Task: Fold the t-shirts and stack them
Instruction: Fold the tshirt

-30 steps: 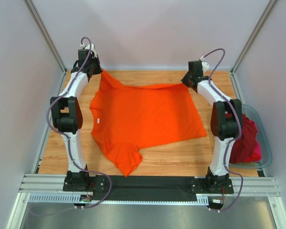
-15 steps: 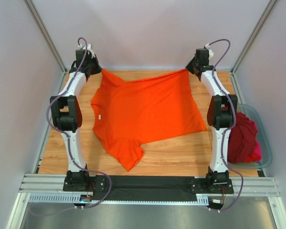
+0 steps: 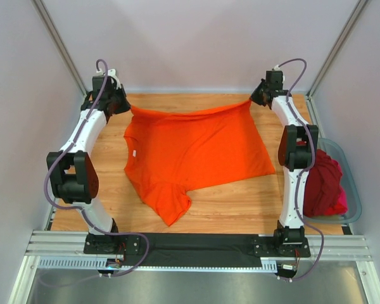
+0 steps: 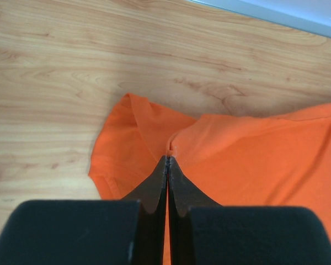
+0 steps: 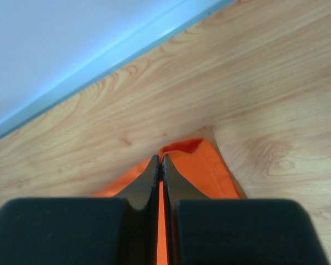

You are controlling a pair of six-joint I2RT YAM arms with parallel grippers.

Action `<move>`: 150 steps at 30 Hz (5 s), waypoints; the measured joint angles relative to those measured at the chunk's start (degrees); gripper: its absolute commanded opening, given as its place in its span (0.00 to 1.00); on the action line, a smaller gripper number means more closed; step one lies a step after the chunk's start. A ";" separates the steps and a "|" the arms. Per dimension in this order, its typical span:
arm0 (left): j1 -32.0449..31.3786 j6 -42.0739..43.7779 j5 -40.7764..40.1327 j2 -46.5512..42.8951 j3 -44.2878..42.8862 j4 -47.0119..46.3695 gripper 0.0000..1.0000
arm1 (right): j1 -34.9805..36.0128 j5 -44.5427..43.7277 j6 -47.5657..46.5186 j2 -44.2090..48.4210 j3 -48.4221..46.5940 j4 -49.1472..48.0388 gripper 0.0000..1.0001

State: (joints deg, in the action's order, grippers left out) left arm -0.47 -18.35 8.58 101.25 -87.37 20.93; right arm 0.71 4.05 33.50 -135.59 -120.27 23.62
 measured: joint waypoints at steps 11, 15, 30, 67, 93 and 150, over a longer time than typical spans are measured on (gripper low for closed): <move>-4.09 -0.26 -6.12 -10.80 8.76 9.84 0.00 | -0.04 4.00 -4.37 6.75 15.43 0.46 0.00; -4.55 -1.20 -7.17 -13.66 13.94 11.63 0.00 | -0.33 4.28 -5.40 9.09 18.53 0.35 0.00; -8.90 -8.28 -7.13 -15.32 22.64 14.56 0.00 | -3.48 5.38 -6.97 10.27 21.42 1.60 0.00; -0.68 -9.38 -7.41 35.76 -33.99 29.44 0.20 | 3.41 2.29 -2.75 1.03 10.05 12.57 0.28; 4.48 -15.34 -1.20 30.27 -25.64 24.94 0.40 | 3.61 -6.67 5.51 2.95 13.60 10.95 0.24; 1.29 -21.79 -2.25 33.75 -29.81 29.24 0.33 | 3.63 -7.26 6.10 1.70 11.08 12.63 0.23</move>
State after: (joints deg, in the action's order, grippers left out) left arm 0.82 -40.14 6.33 135.00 -117.19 50.17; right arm 4.34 -3.20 39.59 -133.88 -109.19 36.25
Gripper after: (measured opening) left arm 0.358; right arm 0.234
